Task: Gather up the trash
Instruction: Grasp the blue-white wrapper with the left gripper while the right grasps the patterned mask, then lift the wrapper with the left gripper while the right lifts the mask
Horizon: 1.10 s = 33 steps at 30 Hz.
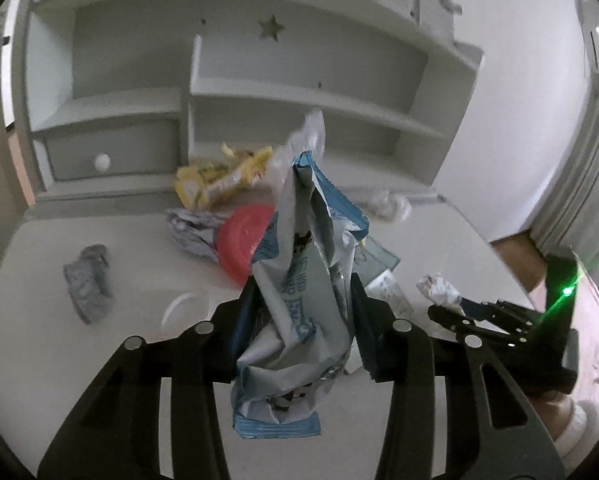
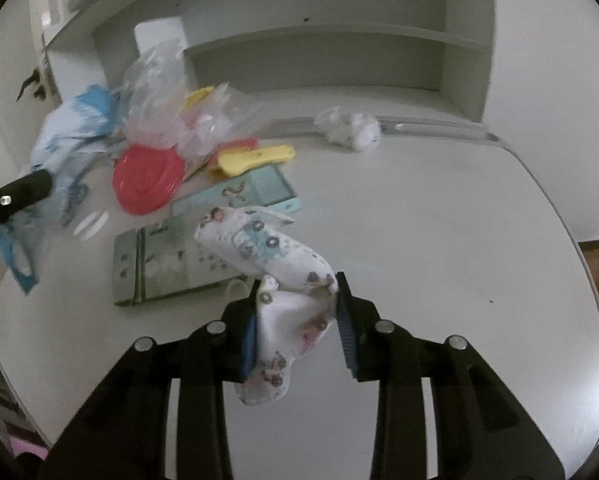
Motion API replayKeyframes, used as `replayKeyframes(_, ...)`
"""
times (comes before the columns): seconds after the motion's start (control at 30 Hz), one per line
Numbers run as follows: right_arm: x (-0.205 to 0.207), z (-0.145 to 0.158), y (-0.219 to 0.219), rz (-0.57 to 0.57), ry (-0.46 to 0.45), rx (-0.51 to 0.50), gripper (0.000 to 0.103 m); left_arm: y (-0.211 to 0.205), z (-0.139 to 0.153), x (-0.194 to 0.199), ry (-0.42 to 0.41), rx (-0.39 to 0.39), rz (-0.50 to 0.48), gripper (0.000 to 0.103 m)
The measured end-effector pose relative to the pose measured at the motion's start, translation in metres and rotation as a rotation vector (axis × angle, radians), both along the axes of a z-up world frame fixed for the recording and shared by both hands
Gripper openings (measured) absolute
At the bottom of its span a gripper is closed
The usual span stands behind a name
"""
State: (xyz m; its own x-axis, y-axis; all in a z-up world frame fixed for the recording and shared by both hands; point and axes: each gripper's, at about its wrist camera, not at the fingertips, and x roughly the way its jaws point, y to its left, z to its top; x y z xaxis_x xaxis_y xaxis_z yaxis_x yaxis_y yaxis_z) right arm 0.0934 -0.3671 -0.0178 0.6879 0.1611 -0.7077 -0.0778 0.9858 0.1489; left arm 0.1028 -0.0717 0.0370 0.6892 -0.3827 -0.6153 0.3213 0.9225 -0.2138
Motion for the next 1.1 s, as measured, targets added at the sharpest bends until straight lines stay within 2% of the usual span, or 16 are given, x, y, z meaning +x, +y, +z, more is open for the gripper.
replayKeyframes(0.43,0.002,-0.001,0.001,-0.004,0.009,-0.010,0.033,-0.009,0.021,-0.018,-0.049,0.018,-0.027,0.043)
replayKeyframes(0.6,-0.002,0.001,-0.002,-0.016,-0.015,0.004,0.033,-0.014,0.028,-0.022,-0.067,0.019,-0.038,0.043)
replayKeyframes(0.73,-0.008,0.004,-0.006,-0.043,-0.046,0.006,0.033,-0.003,0.031,-0.029,-0.069,-0.020,-0.022,0.043)
replayKeyframes(0.9,-0.012,0.008,-0.006,-0.067,-0.073,-0.015,0.034,0.033,0.026,-0.030,-0.010,-0.136,0.025,0.043)
replayKeyframes(1.1,-0.013,0.009,-0.005,-0.064,-0.083,-0.030,0.034,0.046,0.025,-0.031,-0.024,-0.112,0.068,0.043)
